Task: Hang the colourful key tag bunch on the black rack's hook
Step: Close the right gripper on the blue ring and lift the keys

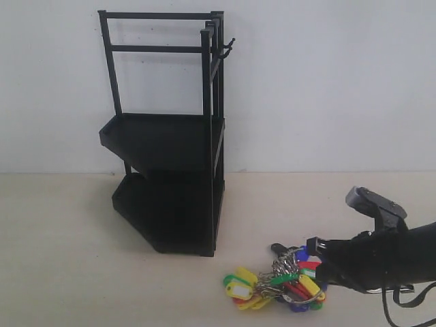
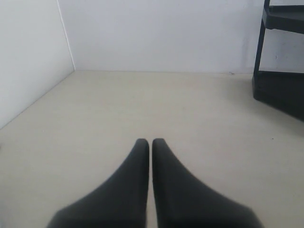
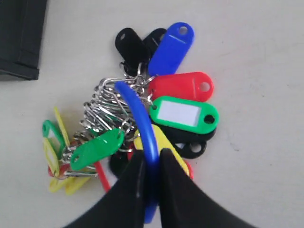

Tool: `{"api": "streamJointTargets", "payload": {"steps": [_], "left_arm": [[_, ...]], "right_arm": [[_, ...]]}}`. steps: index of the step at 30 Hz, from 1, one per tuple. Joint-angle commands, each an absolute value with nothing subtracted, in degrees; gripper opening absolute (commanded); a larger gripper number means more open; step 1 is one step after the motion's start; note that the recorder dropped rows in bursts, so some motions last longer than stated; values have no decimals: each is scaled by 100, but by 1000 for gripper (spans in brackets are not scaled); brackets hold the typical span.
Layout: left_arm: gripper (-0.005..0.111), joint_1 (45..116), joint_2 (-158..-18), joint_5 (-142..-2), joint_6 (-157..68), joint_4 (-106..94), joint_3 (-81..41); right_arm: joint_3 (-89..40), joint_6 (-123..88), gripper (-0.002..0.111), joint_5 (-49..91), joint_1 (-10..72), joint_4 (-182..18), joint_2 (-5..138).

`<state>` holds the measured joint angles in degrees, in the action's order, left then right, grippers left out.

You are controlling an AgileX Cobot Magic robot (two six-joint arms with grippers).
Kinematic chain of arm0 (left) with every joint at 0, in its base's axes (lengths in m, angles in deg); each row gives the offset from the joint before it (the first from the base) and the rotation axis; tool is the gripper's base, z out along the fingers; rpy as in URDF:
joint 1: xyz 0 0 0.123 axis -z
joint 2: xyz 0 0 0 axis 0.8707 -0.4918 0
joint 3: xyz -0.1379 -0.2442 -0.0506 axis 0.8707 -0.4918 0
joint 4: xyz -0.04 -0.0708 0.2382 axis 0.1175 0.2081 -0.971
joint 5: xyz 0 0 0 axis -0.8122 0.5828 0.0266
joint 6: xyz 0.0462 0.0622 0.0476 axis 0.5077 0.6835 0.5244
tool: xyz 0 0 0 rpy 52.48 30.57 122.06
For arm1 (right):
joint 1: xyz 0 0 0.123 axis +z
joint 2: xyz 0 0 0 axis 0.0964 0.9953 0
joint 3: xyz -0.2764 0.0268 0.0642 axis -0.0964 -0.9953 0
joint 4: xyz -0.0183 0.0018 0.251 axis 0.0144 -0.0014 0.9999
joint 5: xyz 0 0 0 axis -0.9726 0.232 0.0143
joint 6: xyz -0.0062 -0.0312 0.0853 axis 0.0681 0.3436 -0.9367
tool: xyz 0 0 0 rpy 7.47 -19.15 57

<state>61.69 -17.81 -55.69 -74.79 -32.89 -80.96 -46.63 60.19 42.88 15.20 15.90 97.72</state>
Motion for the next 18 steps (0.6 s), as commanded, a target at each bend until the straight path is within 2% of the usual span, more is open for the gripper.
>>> {"api": "streamJointTargets", "payload": {"steps": [1,11,18], "left_arm": [[4,6176,-1801,-5584,-7511,-3290,-8082],[4,6176,-1801,-5584,-7511,-3290,-8082],[4,6176,-1801,-5584,-7511,-3290,-8082]], "right_arm": [[-4642,6070,0,4314,1522,1281,9448],[-4642,6055,0,4336,1522,214,7890],[-4642,5500,0,3871,1522,-499,6635]]}}
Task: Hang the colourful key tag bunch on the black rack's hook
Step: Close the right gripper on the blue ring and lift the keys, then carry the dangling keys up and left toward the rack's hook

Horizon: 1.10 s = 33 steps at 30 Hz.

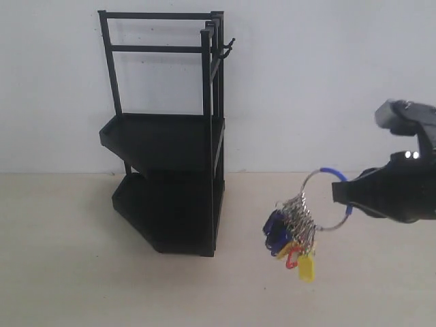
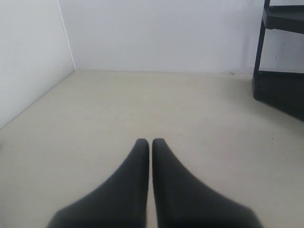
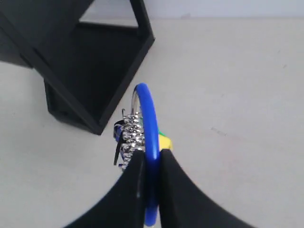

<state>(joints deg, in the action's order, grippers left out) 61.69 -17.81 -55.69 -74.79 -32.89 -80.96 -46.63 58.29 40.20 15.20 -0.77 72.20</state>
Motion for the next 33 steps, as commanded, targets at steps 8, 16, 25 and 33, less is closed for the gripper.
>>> {"api": "streamJointTargets", "payload": {"steps": [8,16,25,33], "left_arm": [[4,6176,-1801,-5584,-7511,-3290,-8082],[4,6176,-1801,-5584,-7511,-3290,-8082],[4,6176,-1801,-5584,-7511,-3290,-8082],[4,6176,-1801,-5584,-7511,-3290,-8082]], "right_arm": [[-4402,3717,0,4132,1642,-2198,5796],[-4210,1751,0,4748,1807,-4400,5713],[-3902,2513,0,5635,2140,-4746,5666],[-3844,1698,0,5520,2245,-5273,5663]]}}
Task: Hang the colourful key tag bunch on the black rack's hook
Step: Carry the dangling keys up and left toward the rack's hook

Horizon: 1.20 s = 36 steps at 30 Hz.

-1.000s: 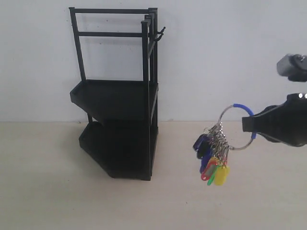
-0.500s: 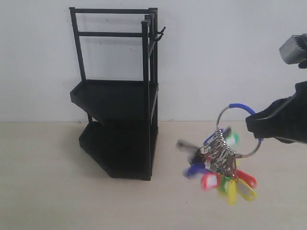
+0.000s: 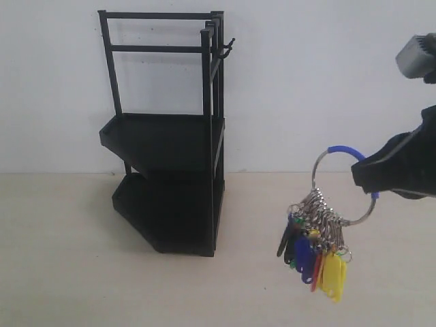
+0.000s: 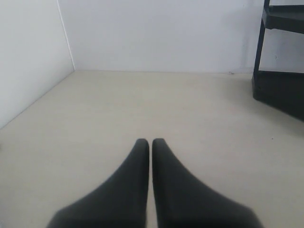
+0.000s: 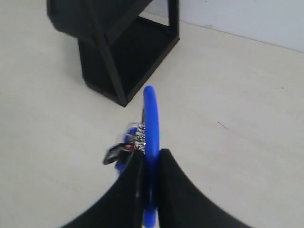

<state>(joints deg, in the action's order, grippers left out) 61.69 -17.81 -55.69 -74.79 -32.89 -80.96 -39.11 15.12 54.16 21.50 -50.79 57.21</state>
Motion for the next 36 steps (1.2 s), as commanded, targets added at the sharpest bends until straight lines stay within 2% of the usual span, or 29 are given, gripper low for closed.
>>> {"api": "streamJointTargets", "payload": {"steps": [1,2,6,9,12,15,19,23,26,30,36], "left_arm": [[4,6176,-1801,-5584,-7511,-3290,-8082],[4,6176,-1801,-5584,-7511,-3290,-8082],[4,6176,-1801,-5584,-7511,-3290,-8082],[4,6176,-1801,-5584,-7511,-3290,-8082],[4,6176,-1801,-5584,-7511,-3290,-8082],[4,6176,-1801,-5584,-7511,-3290,-8082],[4,6176,-1801,-5584,-7511,-3290,-8082],[4,6176,-1801,-5584,-7511,-3290,-8082],[4,6176,-1801,-5584,-7511,-3290,-8082],[4,6176,-1801,-5584,-7511,-3290,-8082],[4,6176,-1801,-5584,-7511,-3290,-8082]], "right_arm": [[-3844,1104,0,5359,2188,-5537,5663],[-3844,705,0,5285,2176,-5627,5663],[-3844,1744,0,5510,2470,-5541,5663],[-3844,-120,0,4787,2300,-6364,5663],[-3756,1031,0,4985,2541,-6173,5734],[-3693,-198,0,4479,2470,-6551,5755],[-3678,933,0,4577,2922,-6310,5837],[-3678,-330,0,4058,2723,-6665,5888],[-3669,750,0,4319,2953,-6431,5950],[-3669,-10,0,3690,2671,-6406,5939],[-3669,353,0,3506,2719,-6357,6004]]}}
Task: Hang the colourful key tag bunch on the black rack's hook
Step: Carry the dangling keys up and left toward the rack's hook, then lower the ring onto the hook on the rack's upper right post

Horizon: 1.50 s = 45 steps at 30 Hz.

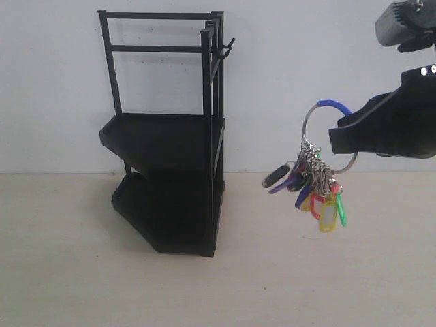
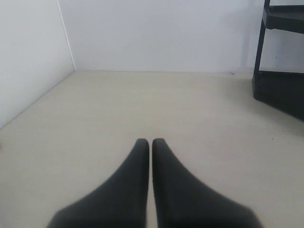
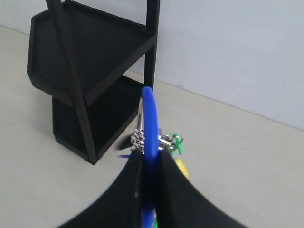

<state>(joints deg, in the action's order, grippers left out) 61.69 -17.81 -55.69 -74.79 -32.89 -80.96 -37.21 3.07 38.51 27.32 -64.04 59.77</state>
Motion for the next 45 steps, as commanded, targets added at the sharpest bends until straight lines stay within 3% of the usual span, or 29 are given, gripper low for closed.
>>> {"api": "streamJointTargets", "payload": {"steps": [1,16,45], "left_arm": [[4,6176,-1801,-5584,-7511,-3290,-8082],[4,6176,-1801,-5584,-7511,-3290,-8082],[4,6176,-1801,-5584,-7511,-3290,-8082]], "right_arm": [[-3669,335,0,3439,2738,-6347,6004],[-3582,335,0,2244,2738,-6444,6408],[-1540,1052,0,926,3208,-6471,8862]]}}
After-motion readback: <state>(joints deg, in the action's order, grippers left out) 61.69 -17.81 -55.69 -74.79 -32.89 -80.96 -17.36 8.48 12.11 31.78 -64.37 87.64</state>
